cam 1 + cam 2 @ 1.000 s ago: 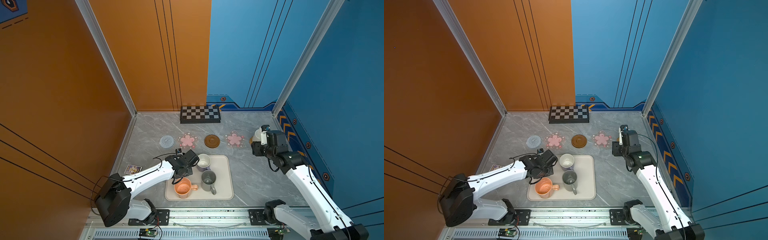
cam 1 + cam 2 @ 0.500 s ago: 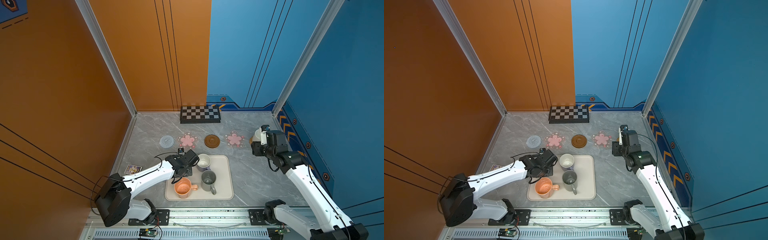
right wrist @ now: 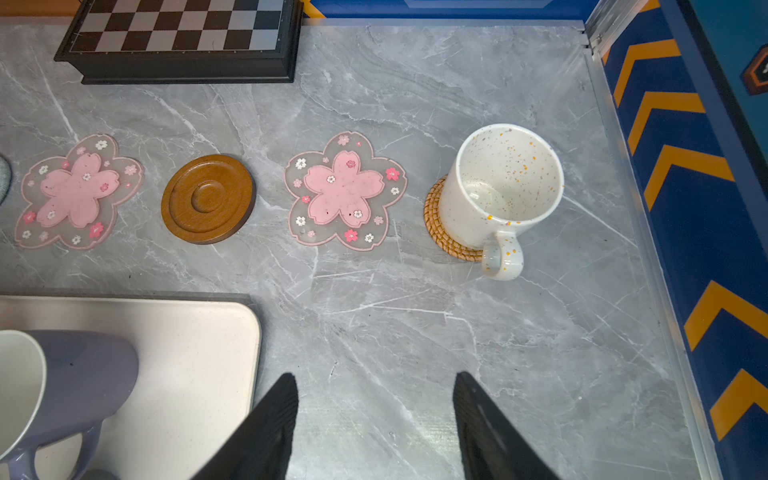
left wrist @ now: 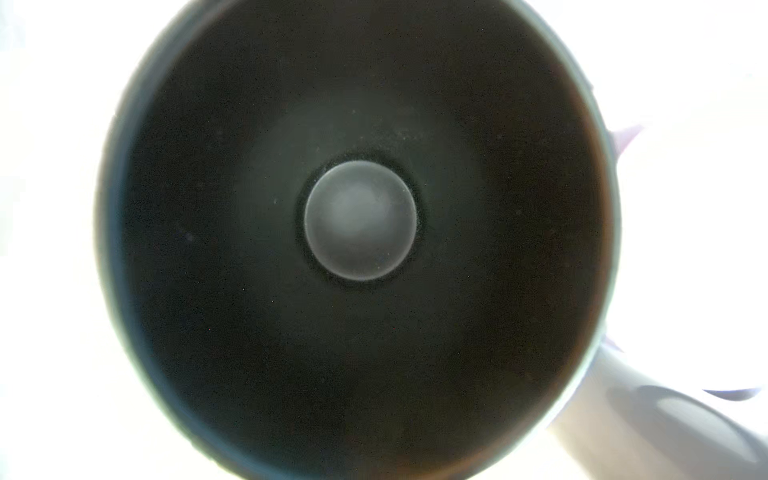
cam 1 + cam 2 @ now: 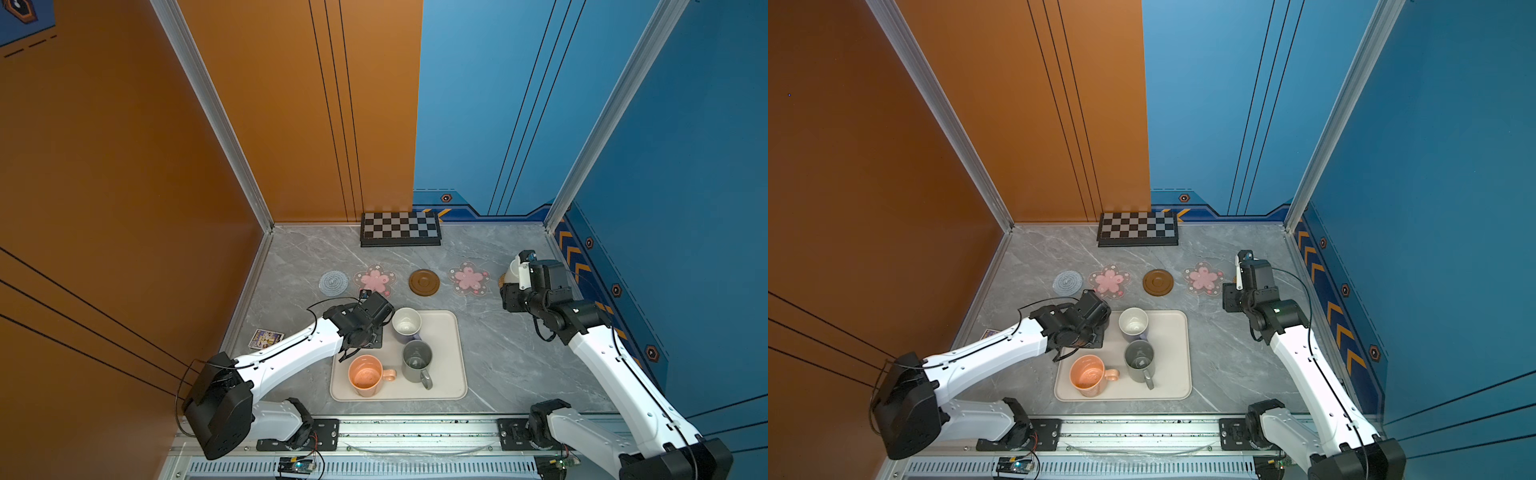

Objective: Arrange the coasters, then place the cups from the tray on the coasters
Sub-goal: 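Close the left gripper on the black mug and lift it off the tray, then carry the black mug with the left gripper over the pink flower coaster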

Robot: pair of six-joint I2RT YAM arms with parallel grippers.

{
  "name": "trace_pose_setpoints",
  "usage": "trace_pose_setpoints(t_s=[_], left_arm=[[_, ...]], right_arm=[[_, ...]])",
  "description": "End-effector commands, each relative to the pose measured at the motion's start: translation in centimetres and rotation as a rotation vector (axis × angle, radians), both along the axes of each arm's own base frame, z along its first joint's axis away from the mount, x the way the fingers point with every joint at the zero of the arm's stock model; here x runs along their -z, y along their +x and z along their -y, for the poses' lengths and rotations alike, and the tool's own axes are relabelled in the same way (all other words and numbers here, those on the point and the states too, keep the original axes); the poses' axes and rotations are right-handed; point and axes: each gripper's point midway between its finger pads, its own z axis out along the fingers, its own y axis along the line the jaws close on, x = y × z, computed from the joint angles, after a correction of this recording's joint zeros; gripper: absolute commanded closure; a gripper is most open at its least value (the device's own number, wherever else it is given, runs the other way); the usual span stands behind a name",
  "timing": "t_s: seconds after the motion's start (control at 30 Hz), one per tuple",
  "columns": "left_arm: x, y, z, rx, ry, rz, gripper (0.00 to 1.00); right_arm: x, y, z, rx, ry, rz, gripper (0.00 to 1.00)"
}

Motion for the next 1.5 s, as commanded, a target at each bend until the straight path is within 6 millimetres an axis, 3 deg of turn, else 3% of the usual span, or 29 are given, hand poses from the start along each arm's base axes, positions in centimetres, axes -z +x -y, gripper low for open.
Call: trace_pose_setpoints(t_s=[0.0, 0.2, 0.27, 0.43, 0.63, 1.0, 1.47], left_arm=[[-3.3, 1.7, 0.4, 0.035, -0.037, 0.089, 1.0], [-4.7, 3.6, -0.5, 0.015, -0.051, 0.113, 1.0], [-6.0, 4.7, -0.7, 0.0, -0.067, 0.139, 1.0], [-6.6, 6.4, -2.0, -0.045, -0.078, 0.145, 1.0], [-7.0, 8.7, -1.3, 0.0, -0.046, 0.148, 1.0], [-5.8, 13.2, 0.5, 0.041, -0.107, 0.107, 1.0], [-4.3, 17.0, 1.6, 0.051, -0.102, 0.091, 1.0]], right_arm=[[-0.9, 0.0, -0.5, 0.003, 0.033, 0.017, 0.38], [-1.1, -0.5, -0.7, 0.009, 0.05, 0.02, 0.38], [-1.3, -0.6, -0.7, 0.012, 0.055, 0.022, 0.38], [-2.2, -1.1, -1.1, 0.006, 0.062, 0.025, 0.38], [-2.9, -1.9, -1.3, 0.011, 0.054, 0.028, 0.38], [-4.2, -4.1, -1.4, 0.015, 0.067, 0.033, 0.37], [-5.2, -3.4, -2.8, 0.003, 0.103, 0.03, 0.37]])
